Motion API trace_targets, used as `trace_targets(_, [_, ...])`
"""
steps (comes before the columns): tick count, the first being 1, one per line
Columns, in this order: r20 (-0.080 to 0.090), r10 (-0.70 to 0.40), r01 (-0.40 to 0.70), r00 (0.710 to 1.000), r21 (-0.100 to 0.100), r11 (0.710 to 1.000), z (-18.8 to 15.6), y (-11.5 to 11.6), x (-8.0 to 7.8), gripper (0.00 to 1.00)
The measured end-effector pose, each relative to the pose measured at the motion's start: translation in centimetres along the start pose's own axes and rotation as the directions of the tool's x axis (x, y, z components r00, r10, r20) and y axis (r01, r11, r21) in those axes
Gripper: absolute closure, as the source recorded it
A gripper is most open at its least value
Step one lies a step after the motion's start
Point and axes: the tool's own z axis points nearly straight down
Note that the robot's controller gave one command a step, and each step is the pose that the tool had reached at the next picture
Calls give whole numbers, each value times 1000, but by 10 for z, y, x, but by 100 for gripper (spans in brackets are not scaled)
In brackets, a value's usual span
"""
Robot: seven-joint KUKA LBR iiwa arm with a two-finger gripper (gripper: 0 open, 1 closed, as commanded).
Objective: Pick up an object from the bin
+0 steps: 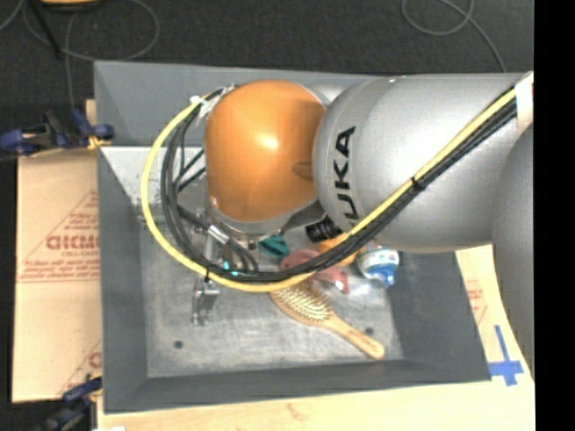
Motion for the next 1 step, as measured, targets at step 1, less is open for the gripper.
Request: trace_targets(1, [5,2,-2,1000,-1,1000,-3,-1,-1,0])
